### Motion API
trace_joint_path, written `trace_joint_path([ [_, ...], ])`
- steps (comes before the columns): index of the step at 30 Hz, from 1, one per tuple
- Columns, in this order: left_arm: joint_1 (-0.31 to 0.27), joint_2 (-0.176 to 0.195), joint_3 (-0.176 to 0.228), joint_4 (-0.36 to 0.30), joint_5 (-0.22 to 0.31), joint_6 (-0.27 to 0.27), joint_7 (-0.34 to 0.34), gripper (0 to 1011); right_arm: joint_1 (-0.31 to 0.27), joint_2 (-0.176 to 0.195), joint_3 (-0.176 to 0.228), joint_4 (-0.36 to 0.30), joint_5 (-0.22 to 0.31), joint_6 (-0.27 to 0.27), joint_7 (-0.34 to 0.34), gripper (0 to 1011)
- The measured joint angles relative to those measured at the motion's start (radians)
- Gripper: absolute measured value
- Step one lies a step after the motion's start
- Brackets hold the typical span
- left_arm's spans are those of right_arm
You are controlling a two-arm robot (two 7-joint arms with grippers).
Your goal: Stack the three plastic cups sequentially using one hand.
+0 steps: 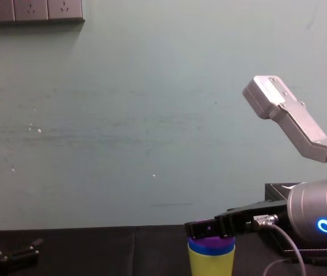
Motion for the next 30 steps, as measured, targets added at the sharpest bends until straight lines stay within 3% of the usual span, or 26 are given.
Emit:
trace_joint_path([
  [6,0.000,0.000,0.000,0.000,0.000,0.000,0.000,1000,-0.021,-0.001,0.016,-0.030,-0.004,-0.032,-0.020,1004],
  [13,0.000,0.000,0.000,0.000,0.000,0.000,0.000,1000,-0.080,-0.015,0.068,-0.079,-0.013,-0.119,-0.088,1004],
  [21,0.000,0.000,0.000,0.000,0.000,0.000,0.000,1000,-0.183,-0.050,0.132,-0.086,-0.081,-0.296,-0.225,1004],
  [22,0.000,0.000,0.000,0.000,0.000,0.000,0.000,1000,-0.183,-0.050,0.132,-0.086,-0.081,-0.296,-0.225,1004],
  [28,0.000,0.000,0.000,0.000,0.000,0.000,0.000,1000,-0.246,-0.094,0.157,-0.008,-0.191,-0.471,-0.394,1004],
  [30,0.000,0.000,0.000,0.000,0.000,0.000,0.000,1000,-0.254,-0.107,0.164,0.011,-0.208,-0.496,-0.428,1004],
])
